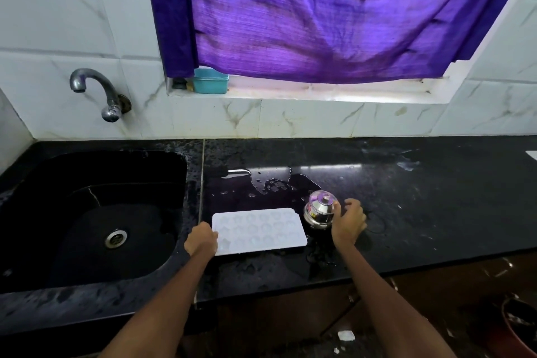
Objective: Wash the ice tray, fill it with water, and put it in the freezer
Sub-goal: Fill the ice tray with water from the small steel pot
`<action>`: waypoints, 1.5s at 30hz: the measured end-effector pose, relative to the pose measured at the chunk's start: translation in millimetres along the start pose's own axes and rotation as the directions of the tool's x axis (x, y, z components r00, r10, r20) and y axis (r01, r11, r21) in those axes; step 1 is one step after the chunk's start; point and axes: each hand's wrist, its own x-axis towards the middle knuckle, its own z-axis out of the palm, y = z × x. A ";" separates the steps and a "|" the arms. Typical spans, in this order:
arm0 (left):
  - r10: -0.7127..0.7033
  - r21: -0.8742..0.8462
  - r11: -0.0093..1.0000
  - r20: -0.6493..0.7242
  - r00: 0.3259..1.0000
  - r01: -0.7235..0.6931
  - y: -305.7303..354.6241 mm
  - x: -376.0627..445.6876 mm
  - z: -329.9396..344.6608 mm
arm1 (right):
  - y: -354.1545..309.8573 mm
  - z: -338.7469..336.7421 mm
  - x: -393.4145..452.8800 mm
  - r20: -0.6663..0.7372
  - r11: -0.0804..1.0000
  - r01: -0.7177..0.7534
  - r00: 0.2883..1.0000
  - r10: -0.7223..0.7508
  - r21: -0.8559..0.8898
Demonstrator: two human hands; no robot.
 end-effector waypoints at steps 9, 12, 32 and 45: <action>-0.012 -0.030 0.999 0.000 1.000 0.012 0.8 -1.4 -0.3 | -12.0 7.8 -36.4 0.238 0.931 0.362 0.902 -0.361 0.039; -0.007 -0.048 0.999 0.000 1.000 0.007 0.6 -1.4 -1.0 | -6.2 15.6 -46.2 0.343 0.939 0.330 0.897 -0.278 -0.100; -0.155 -0.642 0.744 0.106 0.982 0.186 -15.8 34.7 21.4 | -9.6 49.0 -34.8 0.437 0.985 -0.160 0.882 0.175 -0.070; -0.155 -0.620 0.766 0.076 0.985 0.168 -19.1 37.8 22.7 | -6.2 53.6 -45.1 0.373 0.953 -0.294 0.894 0.249 0.068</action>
